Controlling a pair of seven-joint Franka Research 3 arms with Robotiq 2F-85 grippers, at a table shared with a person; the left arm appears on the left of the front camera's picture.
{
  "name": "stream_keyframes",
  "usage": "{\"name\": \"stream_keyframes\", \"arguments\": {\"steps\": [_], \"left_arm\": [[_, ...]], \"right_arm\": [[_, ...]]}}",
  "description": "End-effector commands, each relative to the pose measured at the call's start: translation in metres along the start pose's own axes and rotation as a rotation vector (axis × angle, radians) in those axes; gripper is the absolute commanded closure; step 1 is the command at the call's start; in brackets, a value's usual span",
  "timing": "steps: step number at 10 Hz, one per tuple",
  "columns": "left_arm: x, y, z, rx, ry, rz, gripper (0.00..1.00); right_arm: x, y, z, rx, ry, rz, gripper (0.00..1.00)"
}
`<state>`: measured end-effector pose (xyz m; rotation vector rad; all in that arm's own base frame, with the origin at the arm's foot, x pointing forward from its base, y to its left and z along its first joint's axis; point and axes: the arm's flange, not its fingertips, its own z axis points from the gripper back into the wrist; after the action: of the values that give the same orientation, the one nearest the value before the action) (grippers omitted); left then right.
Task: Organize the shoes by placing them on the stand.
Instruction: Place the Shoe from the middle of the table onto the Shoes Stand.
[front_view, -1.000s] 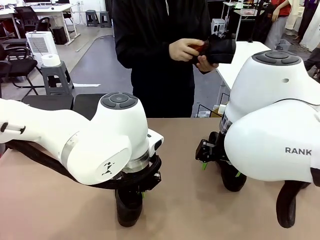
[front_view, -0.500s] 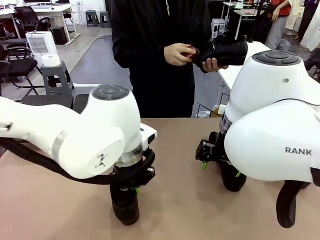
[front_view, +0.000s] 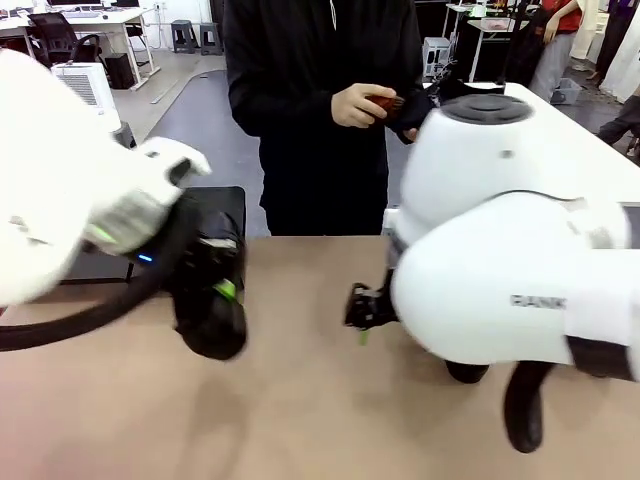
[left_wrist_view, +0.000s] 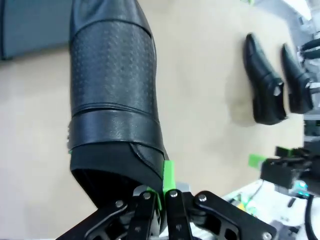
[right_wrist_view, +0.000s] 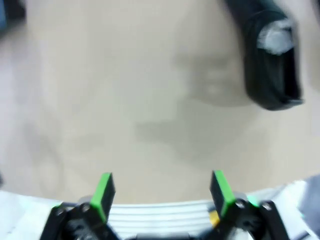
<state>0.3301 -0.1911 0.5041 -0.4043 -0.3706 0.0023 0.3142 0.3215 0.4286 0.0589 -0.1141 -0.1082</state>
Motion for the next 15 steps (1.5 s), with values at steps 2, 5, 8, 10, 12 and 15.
{"name": "stream_keyframes", "arguments": {"steps": [2,5,8,10,12,15], "left_arm": [[0.051,0.081,0.023,0.113,-0.138,-0.191,1.0],[0.032,0.066,0.03,0.067,-0.081,-0.135,1.0],[0.059,0.105,0.029,0.252,-0.204,-0.187,1.0],[0.102,0.145,0.011,0.385,-0.241,-0.31,1.0],[0.14,0.182,-0.008,0.517,-0.228,-0.358,1.0],[0.185,0.213,-0.022,0.583,-0.232,-0.387,1.0]], "right_arm": [[-0.004,0.072,-0.009,-0.039,0.037,0.1,0.0],[-0.015,0.054,-0.007,0.004,0.035,0.093,0.0],[-0.015,0.054,-0.007,0.004,0.035,0.093,0.0],[-0.015,0.054,-0.007,0.004,0.035,0.093,0.0],[-0.015,0.054,-0.007,0.004,0.035,0.093,0.0],[-0.015,0.054,-0.007,0.004,0.035,0.093,0.0]]}}
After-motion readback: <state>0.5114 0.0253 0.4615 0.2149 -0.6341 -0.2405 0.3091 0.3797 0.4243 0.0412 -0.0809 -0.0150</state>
